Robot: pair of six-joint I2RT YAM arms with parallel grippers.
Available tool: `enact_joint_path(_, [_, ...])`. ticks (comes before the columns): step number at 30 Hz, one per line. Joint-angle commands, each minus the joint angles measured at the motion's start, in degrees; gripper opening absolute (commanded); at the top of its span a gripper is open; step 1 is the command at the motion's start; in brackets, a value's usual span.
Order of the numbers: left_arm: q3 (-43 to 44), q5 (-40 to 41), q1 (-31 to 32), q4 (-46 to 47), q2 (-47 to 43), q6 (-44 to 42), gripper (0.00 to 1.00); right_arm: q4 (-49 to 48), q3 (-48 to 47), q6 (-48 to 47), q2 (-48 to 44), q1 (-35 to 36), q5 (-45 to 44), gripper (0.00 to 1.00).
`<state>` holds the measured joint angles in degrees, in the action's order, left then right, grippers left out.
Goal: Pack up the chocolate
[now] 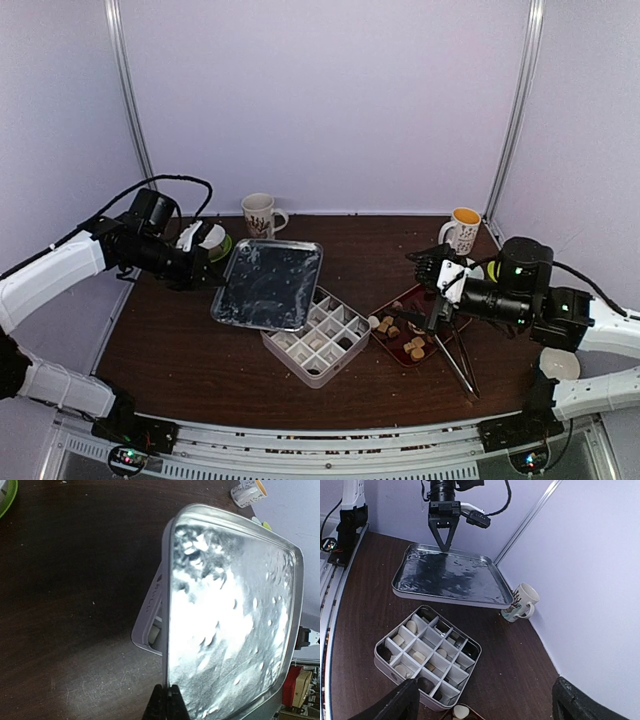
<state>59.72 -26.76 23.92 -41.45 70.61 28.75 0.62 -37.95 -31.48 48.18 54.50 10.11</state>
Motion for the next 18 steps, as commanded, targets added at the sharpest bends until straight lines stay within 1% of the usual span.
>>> enact_joint_path(1, [3.61,-5.99,1.51,3.0,2.47,-2.11,0.0,-2.6,-0.28,-14.11,0.51,1.84,-3.73,0.92])
enact_joint_path(8, [6.23,-7.83,1.74,0.64,5.41,-3.35,0.0,-7.63,0.92,-25.76,2.74,4.65,-8.19,0.89])
enact_joint_path(14, [7.86,-9.37,1.89,-0.74,6.87,-3.65,0.0,-9.34,0.25,-30.75,5.95,6.14,-10.99,0.83])
enact_joint_path(18, [9.14,-9.9,2.54,-1.82,8.11,-4.11,0.0,-12.68,0.99,-34.21,7.49,7.07,-12.6,0.79])
